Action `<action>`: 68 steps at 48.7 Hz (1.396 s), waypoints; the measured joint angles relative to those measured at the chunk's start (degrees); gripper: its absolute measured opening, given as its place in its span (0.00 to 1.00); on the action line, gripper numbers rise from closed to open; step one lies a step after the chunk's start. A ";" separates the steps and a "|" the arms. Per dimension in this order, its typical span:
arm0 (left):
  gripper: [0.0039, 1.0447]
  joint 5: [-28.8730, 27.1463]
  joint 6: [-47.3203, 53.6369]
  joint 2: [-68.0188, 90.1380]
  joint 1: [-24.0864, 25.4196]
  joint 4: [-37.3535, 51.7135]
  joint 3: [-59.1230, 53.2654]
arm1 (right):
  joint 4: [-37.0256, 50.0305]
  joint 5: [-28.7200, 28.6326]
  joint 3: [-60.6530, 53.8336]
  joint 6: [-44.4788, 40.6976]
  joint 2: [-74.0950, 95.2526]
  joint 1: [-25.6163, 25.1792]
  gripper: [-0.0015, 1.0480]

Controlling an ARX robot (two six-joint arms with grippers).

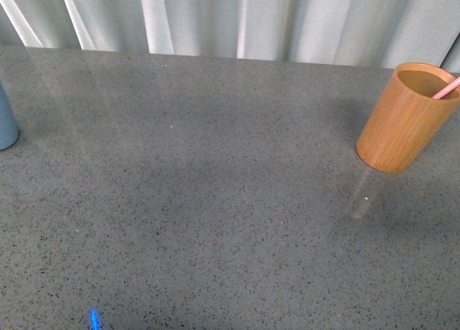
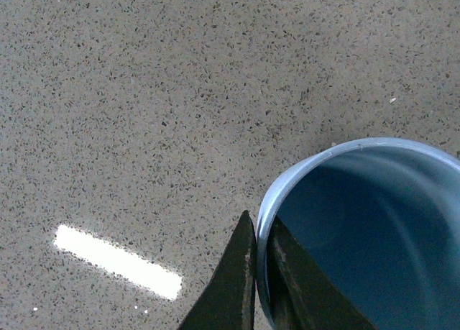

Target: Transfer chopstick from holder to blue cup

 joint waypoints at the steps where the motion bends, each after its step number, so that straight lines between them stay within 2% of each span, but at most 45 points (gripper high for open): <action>1: 0.03 -0.04 0.02 -0.04 -0.04 -0.11 0.02 | 0.00 0.00 0.00 0.00 0.00 0.00 0.90; 20: 0.03 1.92 0.02 -4.61 -4.31 -3.65 -2.25 | 0.00 0.00 0.00 0.02 0.00 0.00 0.90; 27: 0.03 3.91 -0.68 -8.76 -7.52 -5.84 -3.52 | 0.00 0.00 0.00 0.00 0.00 0.00 0.90; 37: 0.03 6.67 -4.57 -20.26 -19.02 -9.14 -8.81 | 0.00 0.00 0.00 0.00 0.00 0.00 0.90; 44: 0.03 8.46 -9.84 -25.57 -30.45 -8.87 -13.14 | 0.00 0.00 0.00 0.02 0.00 0.00 0.90; 48: 0.03 7.17 -11.89 -25.24 -36.15 -5.70 -14.43 | 0.00 0.00 0.00 0.02 0.00 0.00 0.90; 52: 0.03 3.06 -12.26 -22.67 -40.46 0.37 -14.56 | 0.00 0.00 0.00 0.00 0.00 0.00 0.90; 58: 0.03 2.10 -12.52 -18.95 -41.97 2.14 -14.03 | 0.00 0.00 0.00 0.02 0.00 0.00 0.90; 68: 0.03 1.44 -12.96 -13.99 -41.57 2.38 -13.90 | 0.00 0.00 0.00 0.00 0.00 0.00 0.90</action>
